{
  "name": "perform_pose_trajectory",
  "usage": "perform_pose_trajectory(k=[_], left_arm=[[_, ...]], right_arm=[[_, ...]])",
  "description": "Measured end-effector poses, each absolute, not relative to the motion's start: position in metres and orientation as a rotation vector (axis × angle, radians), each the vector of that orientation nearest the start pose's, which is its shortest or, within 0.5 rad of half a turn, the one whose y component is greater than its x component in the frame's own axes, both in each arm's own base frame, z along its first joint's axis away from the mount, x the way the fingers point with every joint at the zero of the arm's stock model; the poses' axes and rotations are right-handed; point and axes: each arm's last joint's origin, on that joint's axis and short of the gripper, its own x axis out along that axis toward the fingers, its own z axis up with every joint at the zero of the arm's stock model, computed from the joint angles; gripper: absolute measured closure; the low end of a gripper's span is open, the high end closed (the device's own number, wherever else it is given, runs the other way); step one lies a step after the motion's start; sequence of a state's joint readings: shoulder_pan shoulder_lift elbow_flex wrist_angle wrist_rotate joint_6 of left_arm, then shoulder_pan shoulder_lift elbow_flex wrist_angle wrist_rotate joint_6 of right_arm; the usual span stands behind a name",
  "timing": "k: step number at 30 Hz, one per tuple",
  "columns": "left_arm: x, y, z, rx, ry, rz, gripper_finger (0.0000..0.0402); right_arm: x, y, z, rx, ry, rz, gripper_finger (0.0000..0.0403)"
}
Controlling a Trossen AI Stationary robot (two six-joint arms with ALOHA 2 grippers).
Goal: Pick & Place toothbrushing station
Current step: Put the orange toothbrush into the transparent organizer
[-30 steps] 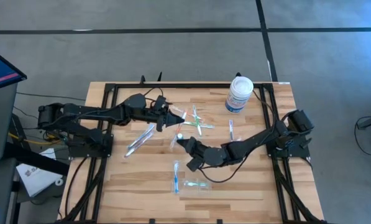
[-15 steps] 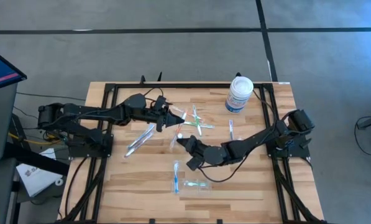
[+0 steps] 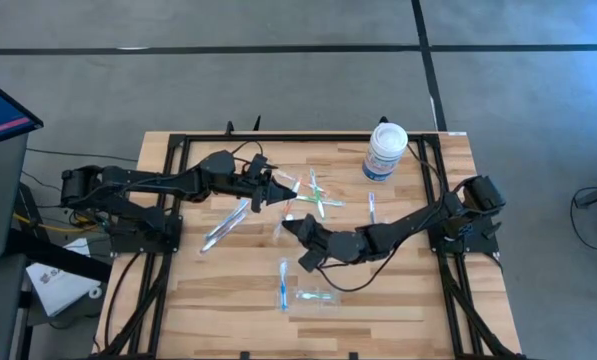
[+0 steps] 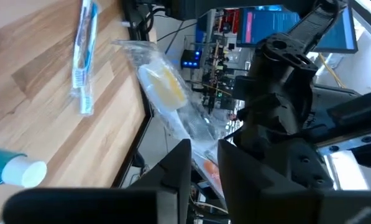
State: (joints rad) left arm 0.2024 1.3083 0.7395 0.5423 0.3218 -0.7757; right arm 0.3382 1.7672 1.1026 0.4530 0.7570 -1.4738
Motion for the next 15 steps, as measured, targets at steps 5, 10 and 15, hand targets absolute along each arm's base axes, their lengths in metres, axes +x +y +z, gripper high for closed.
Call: perform_pose_trajectory(k=[5, 10, 15], left_arm=[[0.281, 0.048, 0.275, -0.782, 0.071, -0.104, 0.0384], [0.281, 0.048, 0.275, -0.782, 0.071, -0.104, 0.0384], [0.281, 0.048, 0.275, -0.782, 0.071, -0.104, 0.0384]], right_arm=[[0.374, 0.111, 0.245, -1.549, 0.449, -0.218, 0.0274], [0.374, 0.111, 0.243, -1.562, 0.471, -0.203, 0.0218], [0.376, 0.111, 0.234, -1.632, 0.521, -0.198, 0.0211]])
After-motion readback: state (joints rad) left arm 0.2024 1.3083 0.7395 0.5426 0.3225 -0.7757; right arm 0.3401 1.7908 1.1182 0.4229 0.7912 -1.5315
